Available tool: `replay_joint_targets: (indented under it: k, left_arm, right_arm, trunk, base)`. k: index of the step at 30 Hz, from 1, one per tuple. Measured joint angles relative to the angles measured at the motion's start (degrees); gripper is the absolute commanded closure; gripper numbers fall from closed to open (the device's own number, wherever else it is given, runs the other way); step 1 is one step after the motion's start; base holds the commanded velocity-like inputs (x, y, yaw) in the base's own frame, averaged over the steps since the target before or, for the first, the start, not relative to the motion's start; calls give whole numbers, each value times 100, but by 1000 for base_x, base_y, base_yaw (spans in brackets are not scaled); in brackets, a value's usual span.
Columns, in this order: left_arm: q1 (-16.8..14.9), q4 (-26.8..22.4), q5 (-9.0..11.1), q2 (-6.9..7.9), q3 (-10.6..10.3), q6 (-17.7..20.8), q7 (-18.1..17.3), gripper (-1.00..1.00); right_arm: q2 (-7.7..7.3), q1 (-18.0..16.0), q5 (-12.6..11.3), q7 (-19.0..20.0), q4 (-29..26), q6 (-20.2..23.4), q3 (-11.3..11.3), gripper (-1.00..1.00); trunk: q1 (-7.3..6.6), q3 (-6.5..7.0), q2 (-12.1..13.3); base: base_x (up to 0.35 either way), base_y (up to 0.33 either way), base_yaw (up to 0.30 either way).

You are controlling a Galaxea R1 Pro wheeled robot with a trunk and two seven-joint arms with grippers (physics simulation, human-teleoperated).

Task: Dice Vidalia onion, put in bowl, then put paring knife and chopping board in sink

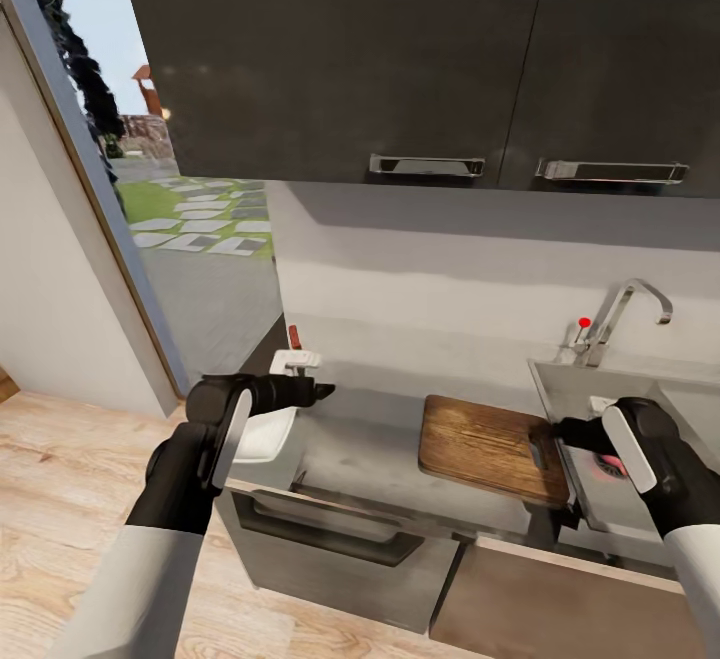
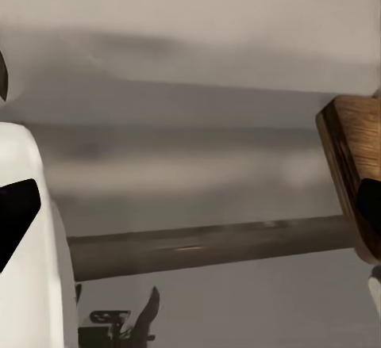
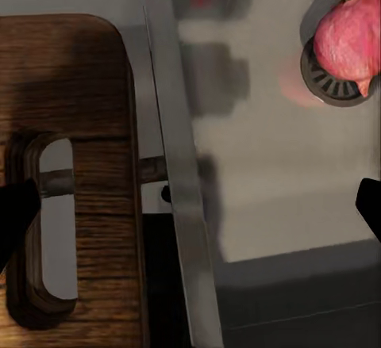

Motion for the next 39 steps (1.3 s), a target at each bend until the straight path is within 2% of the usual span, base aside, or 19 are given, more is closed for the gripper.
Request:
replay_joint_targets:
  k: [4,9,10,11,12,14,15,17,20,21,22,24,27,32,33,34,37,38,39]
  left_arm:
    - [1,30,3,-51,-26,-48,-16,-100]
    - [-1,410,2,-219,-64,-640,-18,-100]
    - [1,540,3,-252,-108,-1134,-16,-100]
    - [2,586,1,-261,-130,-1396,-16,-100]
    - [1,646,1,-268,-154,-1785,-18,-100]
    - [0,669,0,-272,-170,-2185,-21,-100]
    - [1,663,-1,-273,-174,-2251,-22,-100]
    - [0,605,2,-273,-344,-2440,-23,-100]
    - [0,469,0,-249,-594,-2484,-44,-100]
    - [3,377,3,-219,-637,-2490,-87,-100]
    - [42,212,10,-137,-682,-2497,-265,-100]
    - [79,142,12,-97,-699,-2505,-448,-100]
    - [210,65,13,-60,-720,-2643,-691,-100]
    - [299,62,15,-56,-730,-2810,-720,-100]
    - [314,78,18,-50,-723,-2829,-725,-100]
    - [316,85,18,-36,-716,-2831,-725,-100]
    - [318,85,18,-4,-711,-2827,-726,-100]
    - [319,84,16,21,-709,-2825,-726,-100]
    - [318,84,16,27,-709,-2825,-726,-100]
  right_arm:
    - [-4,2,23,-9,2,-247,4,-100]
    - [-5,15,37,-29,101,-1357,16,-100]
    - [-2,16,36,-18,113,-1933,111,-100]
    - [-1,17,33,-9,116,-2218,246,-100]
    - [5,18,25,11,102,-2663,573,-100]
    - [3,18,34,15,7,-3202,920,-100]
    - [4,20,35,21,-53,-3307,972,-100]
    - [-11,147,34,323,-594,-3612,1117,-100]
    - [-207,479,11,1324,-885,-3716,1136,-100]
    - [-342,620,2,1811,-935,-3741,1134,-100]
    - [-600,882,25,2681,-986,-3768,1078,-100]
    - [-754,1008,33,3092,-1006,-3772,931,-100]
    - [-915,1228,50,3544,-1018,-3783,350,-100]
    - [-942,1444,57,4315,-990,-3798,-184,-100]
    - [-946,1570,73,4807,-875,-3806,-561,-100]
    - [-947,1599,87,4938,-824,-3807,-817,-100]
    - [-947,1619,160,5017,-794,-3804,-1166,-100]
    - [-947,1626,317,5067,-782,-3809,-1407,-100]
    - [-947,1629,366,5084,-780,-3806,-1458,-100]
  trunk:
    - [0,0,0]
    - [0,0,0]
    - [0,0,0]
    - [0,0,0]
    - [0,0,0]
    - [0,0,0]
    - [0,0,0]
    - [-1,0,-1]
    - [0,0,0]
    - [-1,0,-1]
    - [-1,-1,-1]
    - [0,0,0]
    - [0,0,0]
    - [0,0,0]
    - [0,-1,0]
    - [0,0,0]
    - [0,0,0]
    - [0,0,0]
    - [0,0,0]
  base:
    - [0,0,0]
    - [0,0,0]
    - [0,0,0]
    - [0,0,0]
    - [0,0,0]
    - [0,0,0]
    - [0,0,0]
    - [0,0,0]
    - [0,0,0]
    - [0,0,0]
    - [0,0,0]
    - [0,0,0]
    - [0,0,0]
    - [0,0,0]
    - [0,0,0]
    - [0,0,0]
    - [0,0,0]
    - [0,0,0]
    - [0,0,0]
